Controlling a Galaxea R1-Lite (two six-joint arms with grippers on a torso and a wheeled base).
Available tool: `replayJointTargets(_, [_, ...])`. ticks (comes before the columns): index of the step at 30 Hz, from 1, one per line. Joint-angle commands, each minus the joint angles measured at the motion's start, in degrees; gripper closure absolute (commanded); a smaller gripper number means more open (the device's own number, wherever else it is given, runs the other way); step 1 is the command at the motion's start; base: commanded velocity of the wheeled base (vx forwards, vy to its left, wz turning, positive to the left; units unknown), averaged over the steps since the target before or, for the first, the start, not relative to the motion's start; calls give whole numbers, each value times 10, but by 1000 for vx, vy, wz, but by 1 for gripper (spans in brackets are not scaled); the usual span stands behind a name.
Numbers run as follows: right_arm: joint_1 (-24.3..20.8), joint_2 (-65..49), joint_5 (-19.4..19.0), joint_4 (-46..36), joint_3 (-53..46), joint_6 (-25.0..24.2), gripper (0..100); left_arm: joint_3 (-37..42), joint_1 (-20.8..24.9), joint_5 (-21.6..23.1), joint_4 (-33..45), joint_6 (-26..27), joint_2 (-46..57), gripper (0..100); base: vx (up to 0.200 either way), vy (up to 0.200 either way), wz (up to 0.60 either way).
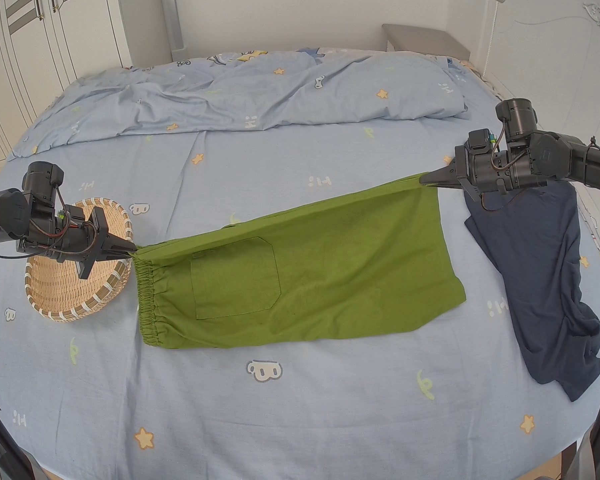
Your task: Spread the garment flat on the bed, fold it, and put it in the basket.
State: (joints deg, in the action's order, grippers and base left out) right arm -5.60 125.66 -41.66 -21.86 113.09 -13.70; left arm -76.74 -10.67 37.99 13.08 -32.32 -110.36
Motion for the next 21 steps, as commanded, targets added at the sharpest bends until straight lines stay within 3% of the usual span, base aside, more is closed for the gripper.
replayJointTargets(1, [-4,10,-1,3,0,7,0,-2,4,1,0,1,-5,0,0,0,0])
replayJointTargets(12, [-1,21,-1,13,-14,9,0,-8,7,2,-1,3,-2,0,0,0,0])
replayJointTargets(21, [5,-29,-1,38,-110,10,0,20,34,8,-1,5,7,0,0,0,0])
